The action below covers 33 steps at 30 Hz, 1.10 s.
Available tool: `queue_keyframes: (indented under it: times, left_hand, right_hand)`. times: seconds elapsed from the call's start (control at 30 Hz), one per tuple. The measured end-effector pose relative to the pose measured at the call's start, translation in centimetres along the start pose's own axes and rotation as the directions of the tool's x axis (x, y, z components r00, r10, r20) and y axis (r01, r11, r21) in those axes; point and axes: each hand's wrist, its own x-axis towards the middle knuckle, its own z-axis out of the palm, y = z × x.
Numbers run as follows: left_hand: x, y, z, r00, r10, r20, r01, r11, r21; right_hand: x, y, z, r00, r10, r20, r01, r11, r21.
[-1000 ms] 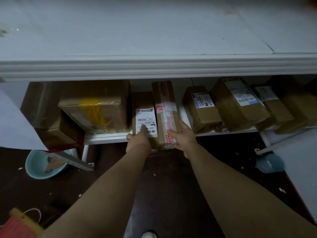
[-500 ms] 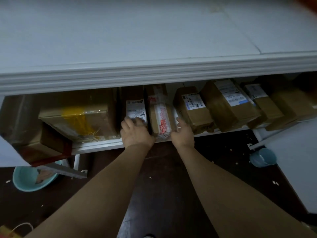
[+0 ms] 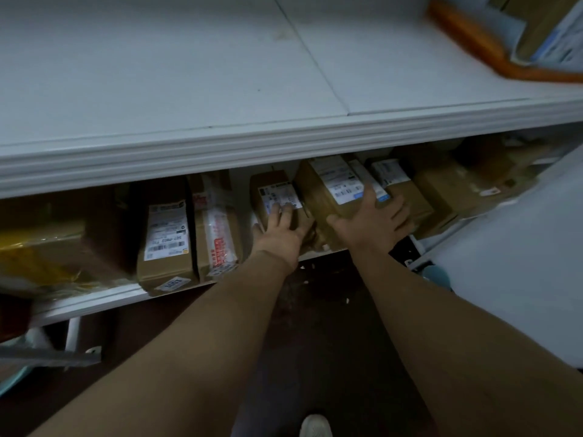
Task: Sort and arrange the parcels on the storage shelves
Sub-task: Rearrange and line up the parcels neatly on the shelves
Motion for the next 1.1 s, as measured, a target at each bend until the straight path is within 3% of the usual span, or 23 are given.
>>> queue_keyframes:
  times: [0.1, 0.2, 0.43, 0.63, 0.8, 0.9, 1.1]
  left_hand:
    - [1.5, 1.9, 0.1, 0.998, -0.045, 0.054, 0.041, 0.997, 0.072]
    - [2.6, 3.1, 0.1, 0.990, -0.105, 0.093, 0.098, 0.992, 0.077]
    - [3.9, 2.5, 0.8, 0.983, -0.161, 0.094, 0.168, 0.982, -0.080]
    - [1.9, -0.3, 1.1, 0.966, -0.233, 0.108, 0.240, 0.969, -0.059]
    - [-0.4, -2.7, 0.4, 0.967, -0.222, 0.122, 0.228, 0.973, -0.032]
    - [-1.2, -3.4, 0.5, 0.968, -0.249, 0.032, 0.251, 0.966, -0.068]
    - [-1.2, -4.2, 0.0, 0.975, -0.220, -0.023, 0.221, 0.972, 0.084]
  right_hand:
    - [1.8, 1.1, -0.9, 0.980, 0.049, 0.195, -0.046, 0.999, -0.023]
    - [3.0, 2.0, -0.8, 0.956, -0.001, 0.295, -0.037, 0.991, 0.125]
    - [3.0, 2.0, 0.1, 0.987, -0.076, 0.144, 0.004, 0.894, 0.448]
    - [1.7, -0.1, 1.3, 0.979, -0.036, 0.200, -0.108, 0.739, 0.665]
    - [-0.1, -2.1, 2.6, 0.956, -0.065, 0.287, -0.152, 0.726, 0.670]
    - [-0.1, -1.9, 3.9, 0.943, -0.033, 0.332, -0.212, 0.711, 0.671]
    - [-1.6, -2.0, 3.3, 0.930, -0.033, 0.365, -0.188, 0.812, 0.552]
